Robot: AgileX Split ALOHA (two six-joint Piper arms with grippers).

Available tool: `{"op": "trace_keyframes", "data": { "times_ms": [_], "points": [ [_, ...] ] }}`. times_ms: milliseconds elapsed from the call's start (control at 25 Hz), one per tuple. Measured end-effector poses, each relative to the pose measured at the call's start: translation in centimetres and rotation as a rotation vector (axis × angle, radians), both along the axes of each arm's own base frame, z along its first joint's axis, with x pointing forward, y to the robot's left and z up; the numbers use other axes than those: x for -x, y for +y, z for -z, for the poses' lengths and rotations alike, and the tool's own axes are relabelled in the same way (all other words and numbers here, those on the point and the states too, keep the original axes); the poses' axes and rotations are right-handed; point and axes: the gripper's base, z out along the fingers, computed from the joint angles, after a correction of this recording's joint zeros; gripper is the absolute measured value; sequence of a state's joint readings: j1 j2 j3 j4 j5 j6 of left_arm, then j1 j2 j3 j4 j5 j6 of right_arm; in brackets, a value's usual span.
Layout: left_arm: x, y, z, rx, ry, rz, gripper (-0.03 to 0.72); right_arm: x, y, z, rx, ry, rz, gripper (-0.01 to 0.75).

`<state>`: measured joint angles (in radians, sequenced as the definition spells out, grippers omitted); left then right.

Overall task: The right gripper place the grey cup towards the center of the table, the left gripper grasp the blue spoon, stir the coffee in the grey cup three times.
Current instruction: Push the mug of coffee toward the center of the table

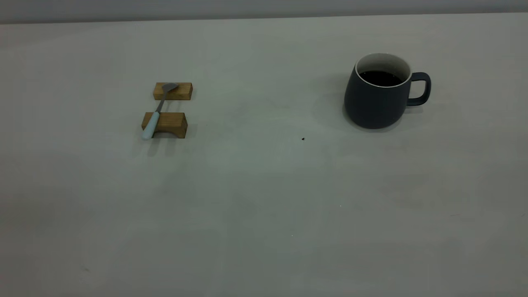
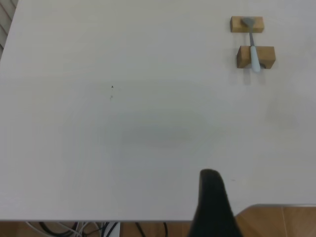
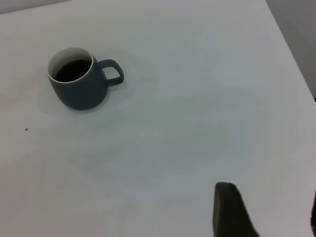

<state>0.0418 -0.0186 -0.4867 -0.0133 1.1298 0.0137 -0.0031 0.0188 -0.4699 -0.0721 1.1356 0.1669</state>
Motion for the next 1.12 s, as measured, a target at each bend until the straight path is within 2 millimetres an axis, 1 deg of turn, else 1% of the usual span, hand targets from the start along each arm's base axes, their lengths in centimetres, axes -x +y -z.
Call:
{"op": "trace_keyframes", "data": {
  "times_ms": [720, 800, 880, 920, 1000, 1120],
  "points": [
    [0.0, 0.0, 0.0, 0.000, 0.000, 0.000, 0.585, 0.0, 0.0, 0.0, -0.001, 0.000, 0.000, 0.429],
    [0.0, 0.0, 0.0, 0.000, 0.000, 0.000, 0.585, -0.3, 0.1, -0.1, -0.012, 0.012, -0.007, 0.429],
    [0.0, 0.0, 0.0, 0.000, 0.000, 0.000, 0.585, -1.1, 0.3, -0.5, -0.018, 0.032, -0.034, 0.429],
    [0.0, 0.0, 0.0, 0.000, 0.000, 0.000, 0.585, -1.8, 0.4, -0.8, -0.010, 0.040, -0.052, 0.431],
    [0.0, 0.0, 0.0, 0.000, 0.000, 0.000, 0.585, -3.7, 0.6, -1.5, 0.021, 0.060, -0.095, 0.444],
    [0.0, 0.0, 0.0, 0.000, 0.000, 0.000, 0.585, -7.2, 0.7, -2.1, 0.095, 0.074, -0.166, 0.501]
  ]
}}
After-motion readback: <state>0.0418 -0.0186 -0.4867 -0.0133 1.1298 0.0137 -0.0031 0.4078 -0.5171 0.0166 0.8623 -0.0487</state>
